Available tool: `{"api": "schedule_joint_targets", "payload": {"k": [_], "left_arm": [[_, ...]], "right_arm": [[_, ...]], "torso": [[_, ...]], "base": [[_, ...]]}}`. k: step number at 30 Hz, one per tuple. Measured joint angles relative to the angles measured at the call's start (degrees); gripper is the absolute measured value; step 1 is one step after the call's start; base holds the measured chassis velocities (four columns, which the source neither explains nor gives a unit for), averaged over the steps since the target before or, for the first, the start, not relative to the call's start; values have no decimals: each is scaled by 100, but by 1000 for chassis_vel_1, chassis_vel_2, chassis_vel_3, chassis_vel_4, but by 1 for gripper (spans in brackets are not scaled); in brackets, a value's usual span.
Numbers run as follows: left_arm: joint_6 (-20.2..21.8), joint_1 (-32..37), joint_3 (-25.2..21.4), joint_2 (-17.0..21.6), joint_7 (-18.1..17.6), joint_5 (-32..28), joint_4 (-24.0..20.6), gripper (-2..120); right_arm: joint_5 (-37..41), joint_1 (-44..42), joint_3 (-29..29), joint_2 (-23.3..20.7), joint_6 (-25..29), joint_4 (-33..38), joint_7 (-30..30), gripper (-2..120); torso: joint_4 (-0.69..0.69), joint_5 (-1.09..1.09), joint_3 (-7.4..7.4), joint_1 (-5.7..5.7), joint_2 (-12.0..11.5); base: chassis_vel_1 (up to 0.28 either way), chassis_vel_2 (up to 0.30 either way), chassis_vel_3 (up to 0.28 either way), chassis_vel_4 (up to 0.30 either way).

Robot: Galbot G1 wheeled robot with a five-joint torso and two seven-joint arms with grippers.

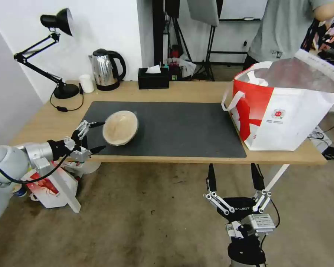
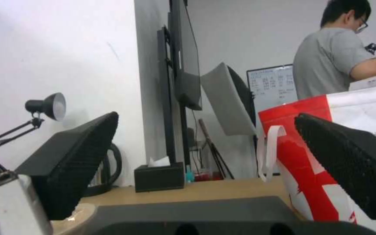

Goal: Pick up the trash from the table and place it into the takeout bag.

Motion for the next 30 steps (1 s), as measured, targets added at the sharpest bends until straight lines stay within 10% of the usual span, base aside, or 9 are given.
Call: {"api": "schedule_joint_targets", "payload": {"k": [30], "left_arm": [[-4,-283,234,-155,14,216,272,100]], "right_arm": [[0,0,0,0,0,0,0,100]], "torso": [[0,0,0,0,0]], "base": [[0,0,0,0]]}}
